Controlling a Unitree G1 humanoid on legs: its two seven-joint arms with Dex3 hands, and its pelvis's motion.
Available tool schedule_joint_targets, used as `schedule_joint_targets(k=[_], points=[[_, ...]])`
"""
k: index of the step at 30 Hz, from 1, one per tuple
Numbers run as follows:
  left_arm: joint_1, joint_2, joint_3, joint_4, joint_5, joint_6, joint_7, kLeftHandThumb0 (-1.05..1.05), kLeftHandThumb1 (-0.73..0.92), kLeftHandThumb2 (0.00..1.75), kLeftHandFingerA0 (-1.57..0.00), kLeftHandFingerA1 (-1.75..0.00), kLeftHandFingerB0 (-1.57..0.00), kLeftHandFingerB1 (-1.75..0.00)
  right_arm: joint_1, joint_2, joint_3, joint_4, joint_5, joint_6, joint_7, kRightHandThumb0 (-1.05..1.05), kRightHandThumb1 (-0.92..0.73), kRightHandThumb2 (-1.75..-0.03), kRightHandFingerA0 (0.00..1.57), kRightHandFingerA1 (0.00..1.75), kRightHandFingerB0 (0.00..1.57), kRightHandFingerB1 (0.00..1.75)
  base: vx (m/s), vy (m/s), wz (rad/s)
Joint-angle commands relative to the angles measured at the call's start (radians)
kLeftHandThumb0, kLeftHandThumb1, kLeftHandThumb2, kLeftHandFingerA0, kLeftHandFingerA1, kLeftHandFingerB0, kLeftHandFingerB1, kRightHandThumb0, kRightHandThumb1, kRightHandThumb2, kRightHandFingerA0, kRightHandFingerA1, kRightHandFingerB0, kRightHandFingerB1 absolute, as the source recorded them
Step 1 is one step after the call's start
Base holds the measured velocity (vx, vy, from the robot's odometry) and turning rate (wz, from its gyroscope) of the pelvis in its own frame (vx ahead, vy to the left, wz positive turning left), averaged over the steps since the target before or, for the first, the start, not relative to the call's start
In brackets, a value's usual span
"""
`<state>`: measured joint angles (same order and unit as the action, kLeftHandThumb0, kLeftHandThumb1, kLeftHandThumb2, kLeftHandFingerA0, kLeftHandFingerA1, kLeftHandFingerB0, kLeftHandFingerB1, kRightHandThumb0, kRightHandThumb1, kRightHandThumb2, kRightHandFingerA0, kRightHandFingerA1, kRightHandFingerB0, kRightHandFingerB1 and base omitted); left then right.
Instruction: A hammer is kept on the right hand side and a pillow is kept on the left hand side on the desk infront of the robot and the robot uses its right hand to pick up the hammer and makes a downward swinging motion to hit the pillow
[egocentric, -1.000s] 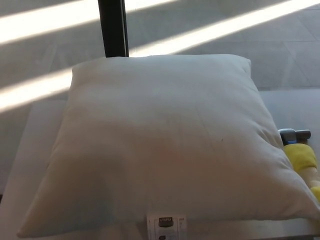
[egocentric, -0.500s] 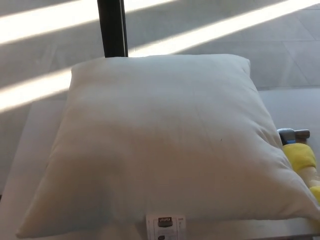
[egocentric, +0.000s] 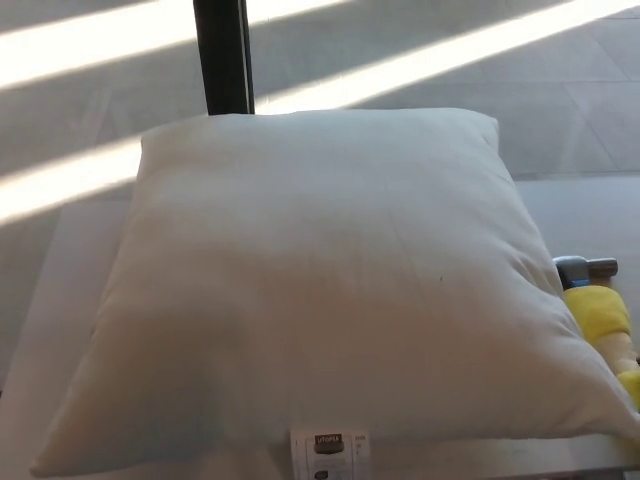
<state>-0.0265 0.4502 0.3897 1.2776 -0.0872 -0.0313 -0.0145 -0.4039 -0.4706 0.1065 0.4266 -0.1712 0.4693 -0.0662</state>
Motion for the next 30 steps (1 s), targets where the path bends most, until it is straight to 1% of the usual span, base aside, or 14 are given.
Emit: schedule_joint_targets(k=[1, 4, 11, 12, 13, 14, 15, 16, 17, 18, 24, 25, 29, 30], points=[[0.001, 0.009, 0.004, 0.011, -0.013, -0.016, 0.005, -0.48, 0.47, 0.54, -0.87, -0.71, -0.74, -0.52, -0.098, -0.004, 0.041, 0.079, -0.071, -0.050, 0.009, -0.71, -0.52, -0.83, 0.10, 0.51, 0.16, 0.41, 0.00, 0.000, 0.00], [0.003, 0.009, -0.003, 0.012, -0.006, -0.017, 0.003, -0.49, 0.49, 0.55, -0.82, -0.65, -0.67, -0.51, -0.136, -0.015, 0.055, 0.133, -0.081, -0.061, 0.021, -0.72, -0.51, -0.83, 0.07, 0.51, 0.16, 0.41, 0.00, 0.000, 0.00], [0.004, 0.008, -0.011, 0.013, -0.001, -0.023, 0.003, -0.47, 0.48, 0.55, -0.85, -0.65, -0.72, -0.52, -0.164, -0.003, 0.049, 0.224, -0.086, -0.087, 0.012, -0.72, -0.50, -0.84, 0.11, 0.52, 0.19, 0.42, 0.00, 0.000, 0.00], [0.004, 0.008, -0.015, 0.015, 0.002, -0.025, 0.006, -0.48, 0.48, 0.55, -0.85, -0.65, -0.70, -0.51, -0.163, 0.000, 0.049, 0.227, -0.087, -0.092, 0.012, -0.69, -0.62, -0.59, 0.16, 0.51, 0.28, 0.31, 0.00, 0.000, 0.00], [0.003, 0.007, -0.017, 0.016, 0.003, -0.025, 0.009, -0.48, 0.48, 0.55, -0.83, -0.65, -0.70, -0.52, -0.159, 0.005, 0.046, 0.224, -0.084, -0.093, 0.014, -0.71, -0.50, -0.83, 0.11, 0.52, 0.19, 0.42, 0.00, 0.000, 0.00], [0.004, 0.006, -0.017, 0.014, 0.001, -0.025, 0.009, -0.48, 0.49, 0.55, -0.86, -0.69, -0.74, -0.53, -0.153, 0.012, 0.049, 0.215, -0.084, -0.085, 0.018, -0.73, -0.51, -0.85, 0.12, 0.52, 0.19, 0.42, 0.00, 0.000, 0.00], [0.005, 0.005, -0.020, 0.012, 0.001, -0.026, 0.012, -0.48, 0.49, 0.55, -0.86, -0.69, -0.74, -0.53, -0.146, 0.017, 0.058, 0.209, -0.093, -0.085, 0.018, -0.73, -0.51, -0.85, 0.12, 0.52, 0.19, 0.42, 0.00, 0.000, 0.00], [0.004, 0.004, -0.023, 0.013, 0.003, -0.027, 0.014, -0.48, 0.49, 0.55, -0.85, -0.67, -0.73, -0.52, -0.147, 0.021, 0.067, 0.210, -0.103, -0.073, 0.014, -0.71, -0.63, -0.60, 0.17, 0.49, 0.28, 0.30, 0.00, 0.000, 0.00], [0.006, 0.003, -0.018, 0.015, -0.003, -0.030, 0.007, -0.48, 0.49, 0.55, -0.84, -0.67, -0.72, -0.52, -0.142, 0.022, 0.075, 0.204, -0.106, -0.064, 0.024, -0.75, -0.51, -0.86, 0.14, 0.55, 0.19, 0.42, 0.00, 0.000, 0.00], [0.006, 0.005, -0.025, 0.015, 0.003, -0.029, 0.008, -0.49, 0.49, 0.55, -0.85, -0.66, -0.73, -0.52, -0.139, 0.026, 0.081, 0.208, -0.112, -0.062, 0.021, -0.74, -0.64, -0.60, 0.17, 0.51, 0.27, 0.30, 0.00, 0.000, 0.00], [0.002, 0.006, -0.024, 0.022, -0.002, -0.027, 0.008, -0.49, 0.48, 0.55, -0.84, -0.66, -0.70, -0.51, -0.140, 0.063, 0.092, 0.263, -0.125, -0.048, 0.007, -0.71, -0.63, -0.59, 0.16, 0.55, 0.25, 0.31, 0.00, 0.000, 0.00], [0.007, 0.004, -0.027, 0.016, -0.002, -0.030, 0.004, -0.48, 0.49, 0.55, -0.84, -0.68, -0.72, -0.52, -0.149, 0.086, 0.105, 0.269, -0.133, -0.035, 0.006, -0.72, -0.64, -0.60, 0.19, 0.62, 0.26, 0.30, 0.00, 0.000, 0.00], [0.007, 0.006, -0.038, 0.013, 0.008, -0.028, 0.013, -0.51, 0.49, 0.55, -0.82, -0.65, -0.72, -0.52, -0.165, 0.105, 0.108, 0.279, -0.141, -0.040, 0.005, -0.72, -0.64, -0.60, 0.17, 0.53, 0.26, 0.30, 0.00, 0.000, 0.00], [0.007, 0.005, -0.039, 0.013, 0.007, -0.027, 0.010, -0.51, 0.49, 0.55, -0.82, -0.64, -0.71, -0.51, -0.169, 0.109, 0.108, 0.278, -0.142, -0.042, 0.004, -0.73, -0.50, -0.85, 0.14, 0.54, 0.20, 0.43, 0.00, 0.000, 0.00]])
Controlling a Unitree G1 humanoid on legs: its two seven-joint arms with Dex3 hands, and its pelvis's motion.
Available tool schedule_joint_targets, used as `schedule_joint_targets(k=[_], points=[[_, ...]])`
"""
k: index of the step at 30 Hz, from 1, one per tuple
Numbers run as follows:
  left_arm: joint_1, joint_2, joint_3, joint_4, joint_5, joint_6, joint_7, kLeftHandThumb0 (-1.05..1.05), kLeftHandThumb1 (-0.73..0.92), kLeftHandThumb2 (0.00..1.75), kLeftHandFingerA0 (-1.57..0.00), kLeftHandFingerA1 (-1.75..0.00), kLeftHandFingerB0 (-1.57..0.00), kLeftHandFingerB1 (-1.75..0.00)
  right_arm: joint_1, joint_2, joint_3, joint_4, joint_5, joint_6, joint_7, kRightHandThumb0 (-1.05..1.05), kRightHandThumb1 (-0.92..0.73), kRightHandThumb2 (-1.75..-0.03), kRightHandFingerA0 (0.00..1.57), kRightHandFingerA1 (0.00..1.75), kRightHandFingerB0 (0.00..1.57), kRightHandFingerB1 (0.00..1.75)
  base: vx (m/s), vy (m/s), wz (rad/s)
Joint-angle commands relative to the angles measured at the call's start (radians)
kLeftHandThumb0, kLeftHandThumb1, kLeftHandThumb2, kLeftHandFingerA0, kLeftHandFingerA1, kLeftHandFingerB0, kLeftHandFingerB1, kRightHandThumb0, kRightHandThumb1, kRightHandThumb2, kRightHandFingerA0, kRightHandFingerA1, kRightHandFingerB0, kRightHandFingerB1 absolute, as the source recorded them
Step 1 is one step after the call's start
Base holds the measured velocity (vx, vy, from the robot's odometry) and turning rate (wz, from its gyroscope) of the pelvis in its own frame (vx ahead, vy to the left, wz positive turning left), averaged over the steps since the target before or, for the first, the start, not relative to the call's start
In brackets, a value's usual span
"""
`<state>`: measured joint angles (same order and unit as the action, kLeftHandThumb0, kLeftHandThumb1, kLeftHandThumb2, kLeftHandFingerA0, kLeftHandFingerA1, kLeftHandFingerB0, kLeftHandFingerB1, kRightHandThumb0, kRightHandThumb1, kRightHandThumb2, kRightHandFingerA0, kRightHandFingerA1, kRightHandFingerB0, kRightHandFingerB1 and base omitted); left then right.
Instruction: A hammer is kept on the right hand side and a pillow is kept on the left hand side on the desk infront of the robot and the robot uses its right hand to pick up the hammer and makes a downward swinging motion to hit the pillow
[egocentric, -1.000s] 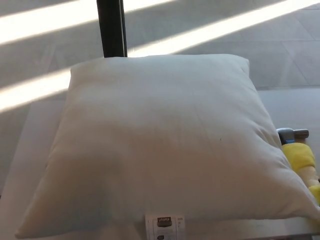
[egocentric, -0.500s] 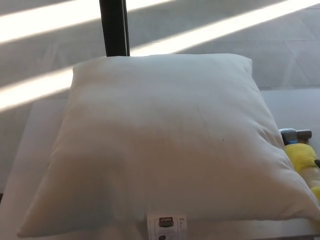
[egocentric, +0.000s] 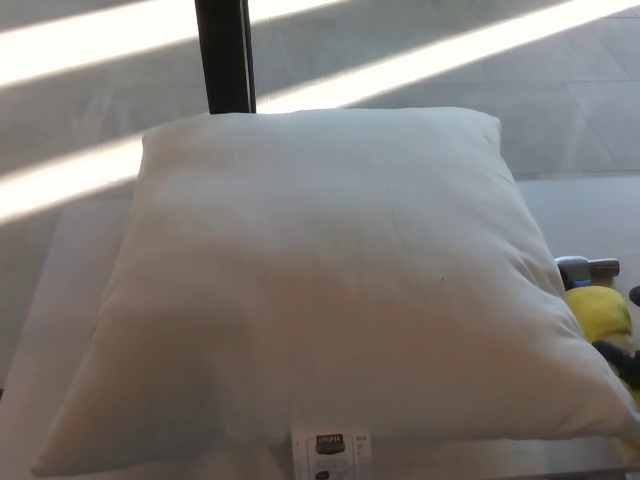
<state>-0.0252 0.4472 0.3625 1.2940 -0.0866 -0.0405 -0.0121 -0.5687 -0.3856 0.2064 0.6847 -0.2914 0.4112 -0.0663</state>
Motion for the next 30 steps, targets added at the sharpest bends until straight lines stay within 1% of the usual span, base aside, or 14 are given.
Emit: schedule_joint_targets(k=[1, 4, 5, 6, 7, 12, 13, 17, 18, 20, 21, 26, 27, 30], points=[[0.005, 0.006, -0.012, -0.003, 0.005, -0.017, 0.004, -0.51, 0.49, 0.55, -0.82, -0.64, -0.71, -0.51, -0.011, 0.031, 0.008, 0.019, -0.023, 0.012, 0.002, -0.73, -0.50, -0.85, 0.14, 0.54, 0.20, 0.43, 0.00, 0.000, 0.00], [0.004, 0.008, -0.023, -0.002, 0.014, -0.023, 0.005, -0.52, 0.50, 0.56, -0.82, -0.63, -0.70, -0.50, -0.024, 0.036, 0.008, 0.037, -0.036, 0.023, -0.005, -0.73, -0.49, -0.84, 0.13, 0.54, 0.19, 0.42, 0.00, 0.000, 0.00], [0.002, 0.005, -0.012, -0.001, 0.000, -0.019, 0.008, -0.51, 0.49, 0.55, -0.83, -0.65, -0.69, -0.51, -0.030, 0.033, 0.007, 0.061, -0.043, 0.042, -0.008, -0.69, -0.62, -0.59, 0.17, 0.52, 0.26, 0.30, 0.00, 0.000, 0.00], [0.001, 0.007, -0.013, -0.002, -0.001, -0.015, 0.002, -0.51, 0.50, 0.56, -0.81, -0.64, -0.68, -0.51, -0.029, 0.030, 0.005, 0.075, -0.044, 0.048, -0.010, -0.70, -0.62, -0.59, 0.16, 0.53, 0.26, 0.30, 0.00, 0.000, 0.00], [0.001, 0.006, -0.008, -0.001, -0.006, -0.017, -0.001, -0.49, 0.50, 0.56, -0.81, -0.65, -0.68, -0.52, -0.032, 0.027, 0.005, 0.098, -0.046, 0.046, -0.011, -0.73, -0.50, -0.84, 0.11, 0.54, 0.18, 0.42, 0.00, 0.000, 0.00], [0.000, 0.004, -0.012, 0.002, -0.003, -0.023, 0.002, -0.51, 0.49, 0.55, -0.85, -0.69, -0.72, -0.53, -0.020, 0.044, 0.001, 0.179, -0.059, 0.058, -0.055, -0.73, -0.48, -0.83, 0.11, 0.58, 0.17, 0.42, 0.00, 0.000, 0.00], [0.003, 0.004, -0.015, 0.003, 0.000, -0.034, -0.005, -0.52, 0.49, 0.55, -0.84, -0.68, -0.72, -0.52, -0.016, 0.056, 0.030, 0.182, -0.086, 0.097, -0.054, -0.75, -0.49, -0.85, 0.02, 0.53, 0.14, 0.42, 0.00, 0.000, 0.00], [0.002, 0.000, -0.033, 0.006, 0.015, -0.037, 0.002, -0.55, 0.48, 0.55, -0.84, -0.67, -0.72, -0.52, -0.008, 0.069, 0.024, 0.204, -0.082, 0.138, -0.057, -0.71, -0.47, -0.82, 0.00, 0.44, 0.11, 0.40, 0.00, 0.000, 0.00], [0.002, 0.000, -0.034, 0.008, 0.015, -0.035, 0.005, -0.54, 0.48, 0.55, -0.85, -0.66, -0.71, -0.52, -0.010, 0.076, 0.026, 0.219, -0.084, 0.154, -0.057, -0.63, -0.57, -0.67, 0.00, 0.34, 0.10, 0.28, 0.00, 0.000, 0.00], [0.002, 0.001, -0.037, 0.009, 0.016, -0.032, 0.012, -0.54, 0.48, 0.55, -0.85, -0.66, -0.71, -0.52, -0.011, 0.082, 0.027, 0.237, -0.088, 0.168, -0.058, -0.63, -0.57, -0.67, 0.00, 0.34, 0.10, 0.28, 0.00, 0.000, 0.00], [0.001, 0.003, -0.042, 0.008, 0.020, -0.031, 0.008, -0.54, 0.48, 0.55, -0.85, -0.67, -0.70, -0.52, -0.012, 0.085, 0.037, 0.248, -0.099, 0.178, -0.062, -0.62, -0.58, -0.59, 0.00, 0.40, 0.10, 0.28, 0.00, 0.000, 0.00], [0.006, 0.005, -0.049, 0.006, 0.015, -0.045, -0.008, -0.56, 0.48, 0.55, -0.87, -0.71, -0.74, -0.52, -0.022, 0.117, 0.051, 0.289, -0.105, 0.211, -0.041, -0.63, -0.57, -0.62, 0.00, 0.40, 0.10, 0.27, 0.00, 0.000, 0.00], [0.008, 0.002, -0.049, 0.004, 0.014, -0.049, -0.012, -0.58, 0.49, 0.55, -0.86, -0.70, -0.76, -0.51, -0.029, 0.124, 0.089, 0.291, -0.135, 0.222, -0.027, -0.71, -0.45, -0.83, 0.00, 0.41, 0.08, 0.32, 0.00, 0.000, 0.00], [0.011, -0.004, -0.056, 0.001, 0.015, -0.053, -0.013, -0.59, 0.50, 0.55, -0.86, -0.69, -0.75, -0.50, -0.035, 0.141, 0.126, 0.289, -0.155, 0.229, -0.025, -0.74, -0.45, -0.80, 0.00, 0.41, 0.03, 0.29, 0.00, 0.000, 0.00]])
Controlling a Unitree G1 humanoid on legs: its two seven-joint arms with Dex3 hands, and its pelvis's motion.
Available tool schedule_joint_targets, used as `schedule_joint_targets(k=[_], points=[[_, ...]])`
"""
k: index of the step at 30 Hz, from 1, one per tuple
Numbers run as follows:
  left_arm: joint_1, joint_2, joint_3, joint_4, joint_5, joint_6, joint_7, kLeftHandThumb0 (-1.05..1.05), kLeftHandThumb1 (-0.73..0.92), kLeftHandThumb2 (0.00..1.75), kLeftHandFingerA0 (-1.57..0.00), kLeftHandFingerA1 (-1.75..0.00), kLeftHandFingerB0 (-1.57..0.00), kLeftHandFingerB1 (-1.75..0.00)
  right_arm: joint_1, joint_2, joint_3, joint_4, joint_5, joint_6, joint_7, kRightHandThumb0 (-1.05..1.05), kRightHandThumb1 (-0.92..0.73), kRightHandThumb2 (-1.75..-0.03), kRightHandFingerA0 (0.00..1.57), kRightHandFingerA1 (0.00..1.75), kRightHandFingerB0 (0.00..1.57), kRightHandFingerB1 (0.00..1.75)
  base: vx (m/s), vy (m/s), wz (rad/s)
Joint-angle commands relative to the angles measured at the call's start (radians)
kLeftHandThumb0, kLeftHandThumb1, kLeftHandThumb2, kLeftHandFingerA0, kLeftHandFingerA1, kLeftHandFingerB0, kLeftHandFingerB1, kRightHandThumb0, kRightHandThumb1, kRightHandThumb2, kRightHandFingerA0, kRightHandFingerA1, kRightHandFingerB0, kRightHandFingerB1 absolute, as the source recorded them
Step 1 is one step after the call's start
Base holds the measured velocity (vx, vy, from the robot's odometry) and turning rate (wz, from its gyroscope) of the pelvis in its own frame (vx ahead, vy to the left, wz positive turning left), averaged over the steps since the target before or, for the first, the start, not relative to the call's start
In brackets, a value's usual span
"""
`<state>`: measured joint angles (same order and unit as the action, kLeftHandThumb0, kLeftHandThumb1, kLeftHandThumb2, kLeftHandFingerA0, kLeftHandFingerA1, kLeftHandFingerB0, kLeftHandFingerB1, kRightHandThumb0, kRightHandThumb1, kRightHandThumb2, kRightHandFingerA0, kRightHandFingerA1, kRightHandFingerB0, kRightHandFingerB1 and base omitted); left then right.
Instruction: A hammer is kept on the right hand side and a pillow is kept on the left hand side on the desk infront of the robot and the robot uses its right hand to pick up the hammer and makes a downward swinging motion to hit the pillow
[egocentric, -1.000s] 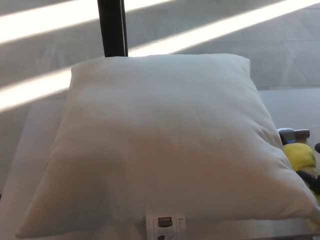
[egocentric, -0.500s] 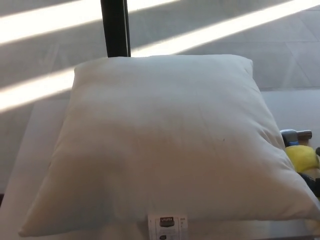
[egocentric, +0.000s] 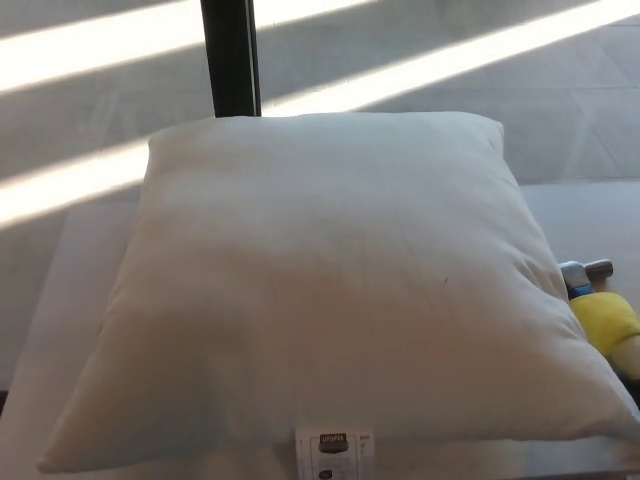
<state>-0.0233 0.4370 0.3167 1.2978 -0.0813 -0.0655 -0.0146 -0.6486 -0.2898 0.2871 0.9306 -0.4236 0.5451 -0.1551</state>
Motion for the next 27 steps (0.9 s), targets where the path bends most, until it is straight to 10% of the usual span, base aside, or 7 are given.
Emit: schedule_joint_targets(k=[1, 4, 5, 7, 9, 17, 27], points=[[0.010, 0.007, -0.012, -0.002, 0.012, -0.030, -0.010, -0.59, 0.50, 0.56, -0.85, -0.67, -0.74, -0.50, 0.042, 0.048, 0.046, 0.049, -0.021, 0.096, 0.063, -0.72, -0.43, -0.79, 0.02, 0.45, 0.03, 0.30, 0.00, 0.000, 0.00], [0.016, 0.002, -0.003, 0.000, -0.005, -0.023, -0.021, -0.60, 0.50, 0.56, -0.83, -0.67, -0.72, -0.49, 0.072, 0.014, 0.105, 0.053, -0.069, 0.063, 0.068, -0.57, -0.46, -0.80, 0.27, 0.68, 0.05, 0.41, 0.00, 0.000, 0.00], [0.017, 0.004, -0.006, 0.000, -0.003, -0.024, -0.024, -0.62, 0.51, 0.56, -0.79, -0.64, -0.68, -0.48, 0.074, 0.011, 0.111, 0.057, -0.072, 0.056, 0.062, -0.46, -0.62, -0.59, 0.63, 1.19, 0.10, 0.38, 0.00, 0.000, 0.00], [0.021, 0.008, -0.015, 0.000, 0.006, -0.030, -0.032, -0.62, 0.52, 0.57, -0.78, -0.63, -0.66, -0.48, 0.090, -0.006, 0.112, 0.049, -0.073, 0.032, 0.048, -0.34, -0.67, -0.60, 0.82, 1.24, 0.13, 0.37, 0.00, 0.000, 0.00], [0.022, 0.007, -0.009, 0.003, -0.002, -0.031, -0.038, -0.63, 0.52, 0.57, -0.76, -0.59, -0.66, -0.47, 0.106, -0.031, 0.118, 0.037, -0.081, 0.006, 0.063, -0.29, -0.73, -0.60, 0.93, 0.92, 0.21, 0.35, 0.00, 0.000, 0.00], [0.046, -0.001, -0.009, -0.001, -0.001, -0.057, -0.030, -0.64, 0.51, 0.56, -0.88, -0.70, -0.73, -0.51, 0.181, -0.115, 0.221, 0.052, -0.166, -0.136, 0.064, -0.32, -0.66, -0.64, 0.77, 1.50, 0.47, 0.41, 0.00, 0.000, 0.00], [0.052, 0.007, -0.002, 0.008, -0.002, -0.050, -0.041, -0.61, 0.53, 0.57, -0.86, -0.67, -0.70, -0.48, 0.216, -0.102, 0.252, 0.100, -0.204, -0.191, 0.003, -0.38, -0.82, -0.69, 0.80, 1.64, 0.61, 0.76, 0.00, 0.000, 0.00]])
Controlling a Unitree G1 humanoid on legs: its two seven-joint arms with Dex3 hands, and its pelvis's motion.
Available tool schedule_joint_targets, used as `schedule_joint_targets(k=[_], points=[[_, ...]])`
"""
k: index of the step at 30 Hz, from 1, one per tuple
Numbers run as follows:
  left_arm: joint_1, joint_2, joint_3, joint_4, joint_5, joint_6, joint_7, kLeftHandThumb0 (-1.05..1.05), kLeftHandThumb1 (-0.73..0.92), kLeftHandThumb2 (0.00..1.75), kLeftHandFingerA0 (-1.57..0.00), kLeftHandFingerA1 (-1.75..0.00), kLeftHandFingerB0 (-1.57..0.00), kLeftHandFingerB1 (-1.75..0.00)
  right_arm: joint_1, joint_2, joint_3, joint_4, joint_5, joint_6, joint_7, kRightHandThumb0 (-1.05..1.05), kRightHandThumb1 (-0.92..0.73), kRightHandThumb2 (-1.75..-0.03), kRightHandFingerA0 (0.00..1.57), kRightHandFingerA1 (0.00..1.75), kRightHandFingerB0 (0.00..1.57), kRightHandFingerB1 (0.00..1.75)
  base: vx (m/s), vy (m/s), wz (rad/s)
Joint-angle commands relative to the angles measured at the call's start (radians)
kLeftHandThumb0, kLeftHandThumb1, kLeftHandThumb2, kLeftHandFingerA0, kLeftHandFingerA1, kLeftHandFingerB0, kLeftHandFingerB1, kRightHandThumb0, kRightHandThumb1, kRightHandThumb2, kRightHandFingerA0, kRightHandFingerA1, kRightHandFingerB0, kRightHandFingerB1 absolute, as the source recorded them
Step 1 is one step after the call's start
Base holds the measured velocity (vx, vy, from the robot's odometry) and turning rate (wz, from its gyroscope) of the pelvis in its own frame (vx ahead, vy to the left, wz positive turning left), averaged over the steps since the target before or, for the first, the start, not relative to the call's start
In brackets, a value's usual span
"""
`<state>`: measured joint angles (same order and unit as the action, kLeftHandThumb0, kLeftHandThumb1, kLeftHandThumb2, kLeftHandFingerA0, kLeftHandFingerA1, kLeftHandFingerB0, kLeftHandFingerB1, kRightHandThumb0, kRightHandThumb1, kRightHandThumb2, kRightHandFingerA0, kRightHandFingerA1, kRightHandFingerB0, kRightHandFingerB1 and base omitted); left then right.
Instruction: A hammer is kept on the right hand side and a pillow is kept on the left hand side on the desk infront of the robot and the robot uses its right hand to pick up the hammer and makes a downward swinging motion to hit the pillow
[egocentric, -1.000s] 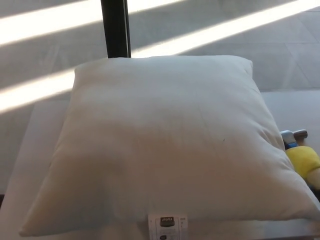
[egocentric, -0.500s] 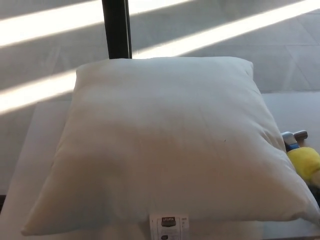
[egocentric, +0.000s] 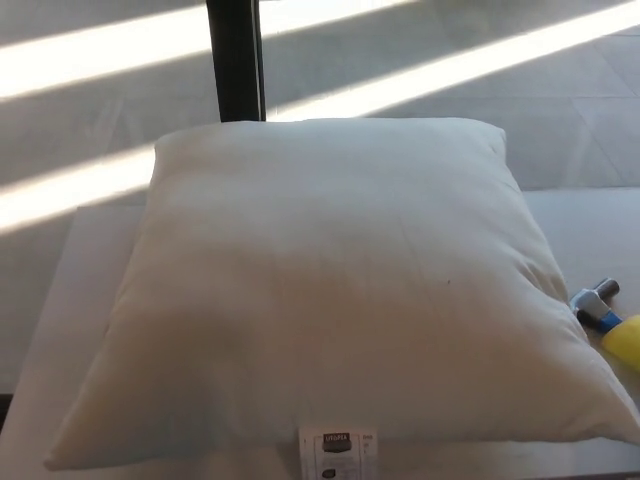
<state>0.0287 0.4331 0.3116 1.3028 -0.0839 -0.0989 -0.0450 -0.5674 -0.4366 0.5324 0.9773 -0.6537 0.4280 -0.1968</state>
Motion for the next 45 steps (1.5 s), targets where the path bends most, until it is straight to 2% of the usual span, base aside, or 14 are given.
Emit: schedule_joint_targets(k=[1, 8, 13, 22, 24, 25, 27, 28, 29, 35, 39, 41, 43, 45], points=[[0.005, 0.013, 0.001, -0.001, 0.001, -0.023, -0.017, -0.65, 0.52, 0.56, -0.86, -0.71, -0.70, -0.50, 0.134, 0.050, 0.006, 0.055, 0.020, -0.069, 0.038, -0.44, -0.92, -0.73, 0.81, 1.71, 0.64, 1.07, 0.00, 0.000, 0.00], [0.005, 0.012, 0.003, 0.003, -0.002, -0.022, -0.021, -0.64, 0.53, 0.57, -0.82, -0.67, -0.69, -0.50, 0.146, 0.041, 0.029, 0.057, -0.018, -0.134, -0.033, -0.38, -0.90, -0.66, 0.92, 1.75, 0.73, 1.40, 0.00, 0.000, 0.00], [-0.004, 0.012, 0.006, 0.002, -0.005, -0.020, -0.018, -0.64, 0.53, 0.57, -0.83, -0.68, -0.74, -0.51, 0.148, 0.026, 0.043, 0.039, -0.034, -0.190, -0.078, -0.37, -0.90, -0.66, 0.90, 1.75, 0.67, 1.31, 0.00, 0.000, 0.00], [-0.014, 0.027, -0.009, 0.000, 0.014, -0.019, -0.026, -0.61, 0.59, 0.58, -0.80, -0.63, -0.75, -0.51, 0.120, 0.004, 0.014, 0.022, -0.022, -0.314, -0.171, -0.34, -0.83, -0.65, 0.93, 1.75, 0.69, 1.48, 0.00, 0.000, 0.00], [-0.016, 0.028, -0.007, -0.001, 0.008, -0.013, -0.025, -0.60, 0.59, 0.58, -0.79, -0.62, -0.72, -0.49, 0.113, 0.001, -0.009, 0.017, -0.004, -0.341, -0.175, -0.34, -0.83, -0.64, 0.93, 1.75, 0.71, 1.38, 0.00, 0.000, 0.00], [-0.017, 0.028, -0.008, 0.001, 0.009, -0.010, -0.023, -0.60, 0.58, 0.58, -0.83, -0.65, -0.75, -0.49, 0.105, -0.003, -0.024, 0.013, 0.009, -0.359, -0.166, -0.30, -0.79, -0.68, 0.93, 1.75, 0.72, 0.83, 0.00, 0.000, 0.00], [-0.018, 0.032, -0.017, 0.000, 0.018, -0.017, -0.018, -0.60, 0.59, 0.58, -0.82, -0.65, -0.75, -0.50, 0.085, -0.014, -0.050, -0.005, 0.029, -0.388, -0.135, -0.28, -0.78, -0.73, 0.95, 1.73, 0.75, 0.93, 0.00, 0.000, 0.00], [-0.019, 0.035, -0.026, 0.001, 0.025, -0.014, -0.020, -0.60, 0.61, 0.59, -0.82, -0.66, -0.73, -0.49, 0.075, -0.024, -0.057, -0.017, 0.033, -0.393, -0.115, -0.29, -0.76, -0.78, 0.96, 1.75, 0.70, 1.25, 0.00, 0.000, 0.00], [-0.031, 0.036, -0.030, -0.002, 0.028, -0.011, -0.016, -0.60, 0.61, 0.59, -0.83, -0.65, -0.74, -0.50, 0.051, -0.028, -0.070, -0.020, 0.041, -0.400, -0.100, -0.31, -0.75, -0.79, 0.97, 1.71, 0.74, 0.98, 0.00, 0.000, 0.00], [-0.020, 0.027, -0.012, 0.003, 0.004, -0.019, -0.025, -0.59, 0.61, 0.59, -0.79, -0.64, -0.73, -0.50, 0.012, -0.054, -0.127, -0.075, 0.076, -0.410, -0.016, -0.32, -0.75, -0.85, 0.94, 1.55, 0.72, 0.57, 0.00, 0.000, 0.00], [-0.018, 0.029, -0.015, 0.001, 0.007, -0.019, -0.032, -0.60, 0.62, 0.59, -0.78, -0.65, -0.71, -0.50, 0.014, -0.046, -0.168, -0.092, 0.103, -0.400, 0.019, -0.32, -0.73, -0.85, 0.93, 1.63, 0.84, 0.76, 0.00, 0.000, 0.00], [-0.020, 0.024, -0.012, 0.003, 0.003, -0.006, -0.026, -0.59, 0.61, 0.59, -0.80, -0.65, -0.73, -0.51, 0.004, -0.026, -0.224, -0.098, 0.157, -0.353, 0.072, -0.29, -0.79, -0.79, 0.90, 1.70, 0.78, 1.26, 0.00, 0.000, 0.00], [-0.023, 0.025, -0.012, 0.004, 0.002, -0.004, -0.024, -0.59, 0.61, 0.59, -0.80, -0.65, -0.73, -0.51, 0.002, -0.022, -0.237, -0.103, 0.160, -0.347, 0.084, -0.29, -0.79, -0.79, 0.90, 1.70, 0.78, 1.26, 0.00, 0.000, 0.00], [-0.023, 0.023, -0.009, 0.006, 0.000, -0.008, -0.030, -0.58, 0.62, 0.59, -0.78, -0.64, -0.72, -0.50, -0.010, -0.010, -0.330, -0.103, 0.249, -0.364, 0.112, -0.27, -0.70, -0.93, 0.78, 1.55, 0.73, 0.94, 0.00, 0.000, 0.00]])
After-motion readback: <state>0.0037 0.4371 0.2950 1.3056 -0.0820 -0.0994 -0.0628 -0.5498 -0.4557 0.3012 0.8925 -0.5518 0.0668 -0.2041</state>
